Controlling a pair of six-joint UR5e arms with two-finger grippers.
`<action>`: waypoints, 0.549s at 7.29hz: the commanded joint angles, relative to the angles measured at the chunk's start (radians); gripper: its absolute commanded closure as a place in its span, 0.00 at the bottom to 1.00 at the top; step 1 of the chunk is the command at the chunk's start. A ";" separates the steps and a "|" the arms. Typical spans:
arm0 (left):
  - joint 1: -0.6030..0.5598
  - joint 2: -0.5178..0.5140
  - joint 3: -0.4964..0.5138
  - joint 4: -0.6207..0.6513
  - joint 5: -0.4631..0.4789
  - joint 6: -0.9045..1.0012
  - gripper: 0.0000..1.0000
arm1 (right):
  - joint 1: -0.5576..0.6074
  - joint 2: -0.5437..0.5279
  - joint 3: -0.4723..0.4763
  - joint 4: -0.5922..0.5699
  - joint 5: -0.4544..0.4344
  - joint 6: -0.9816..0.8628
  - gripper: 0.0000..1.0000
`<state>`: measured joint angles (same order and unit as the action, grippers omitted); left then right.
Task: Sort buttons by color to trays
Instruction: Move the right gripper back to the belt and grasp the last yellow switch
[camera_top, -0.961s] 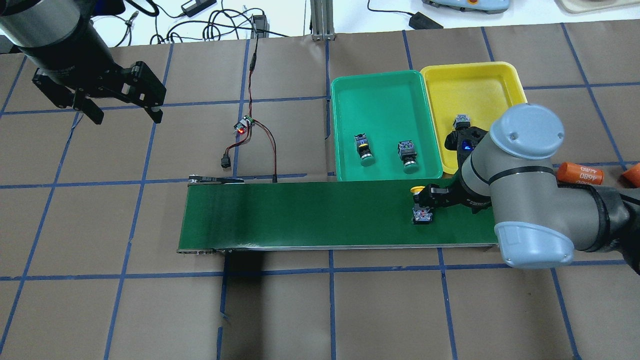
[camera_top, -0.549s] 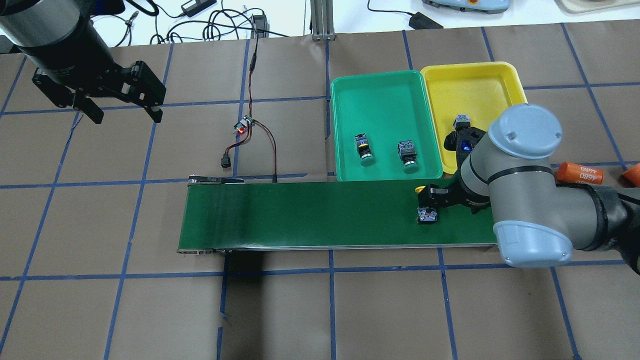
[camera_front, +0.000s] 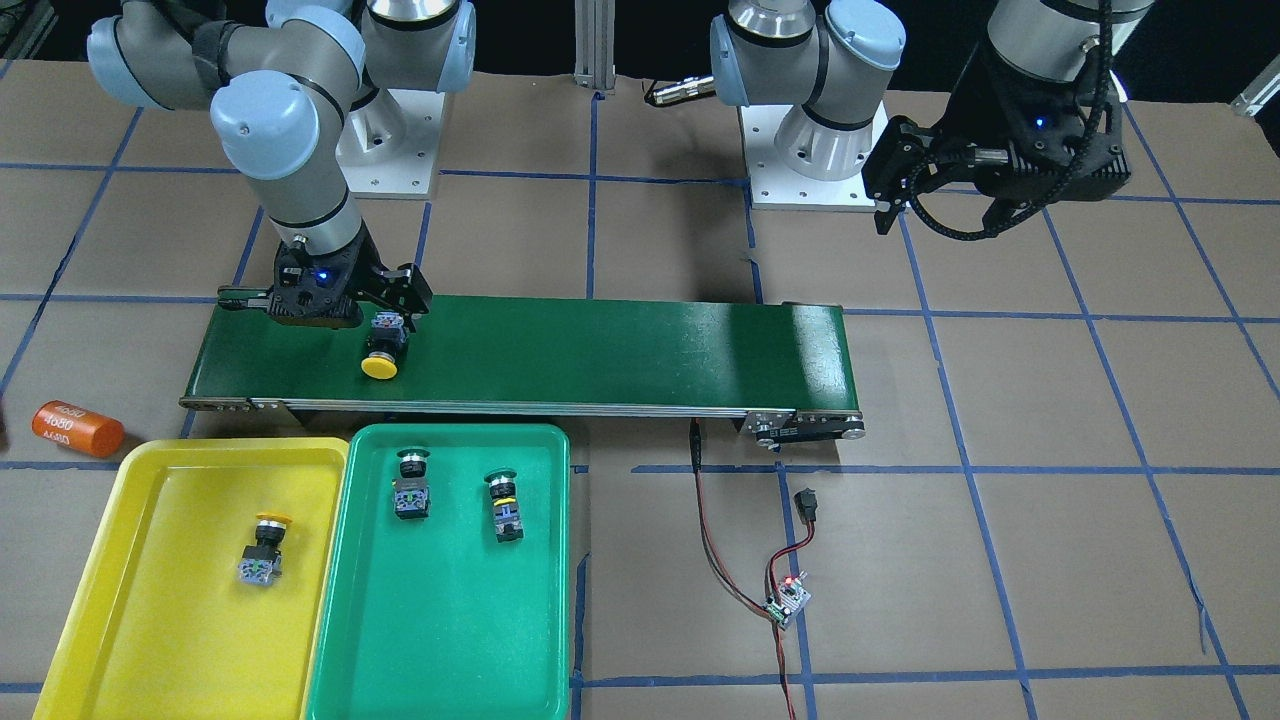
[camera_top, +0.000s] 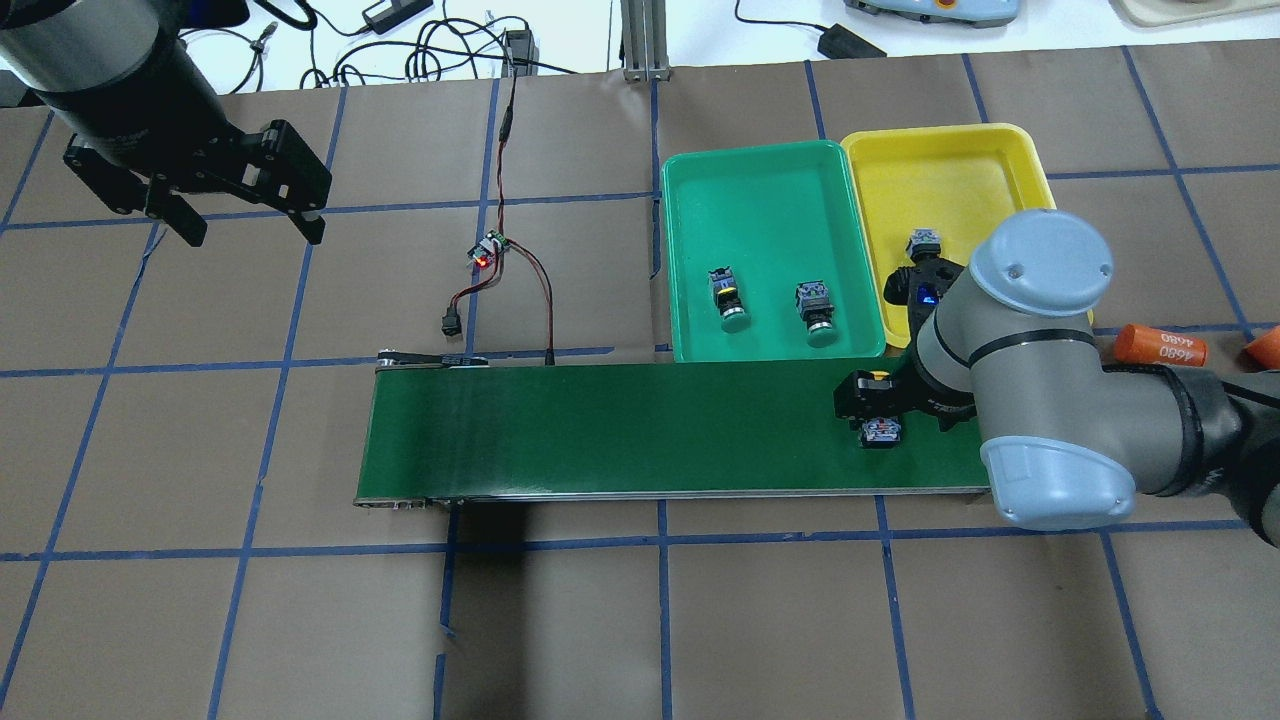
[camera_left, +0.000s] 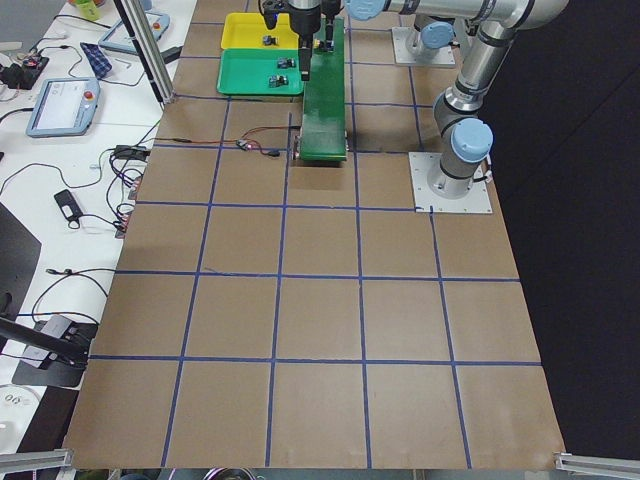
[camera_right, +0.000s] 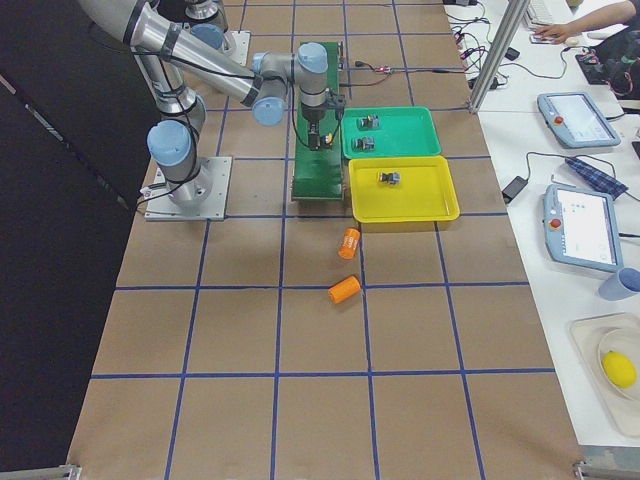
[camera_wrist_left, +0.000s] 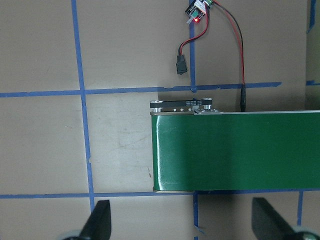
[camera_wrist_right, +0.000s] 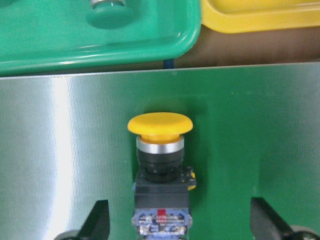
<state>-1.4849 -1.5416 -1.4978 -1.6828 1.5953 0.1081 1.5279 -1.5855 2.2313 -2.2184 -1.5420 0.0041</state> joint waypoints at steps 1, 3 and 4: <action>0.000 0.000 0.001 0.000 0.000 0.001 0.00 | 0.000 0.035 -0.002 -0.045 -0.009 -0.007 0.46; 0.000 -0.002 0.001 0.000 0.000 -0.001 0.00 | -0.002 0.035 -0.004 -0.044 -0.013 -0.010 1.00; 0.000 0.000 0.001 0.000 0.000 0.001 0.00 | -0.002 0.035 -0.013 -0.044 -0.016 -0.010 1.00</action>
<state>-1.4849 -1.5423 -1.4976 -1.6828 1.5953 0.1082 1.5265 -1.5514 2.2257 -2.2612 -1.5550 -0.0055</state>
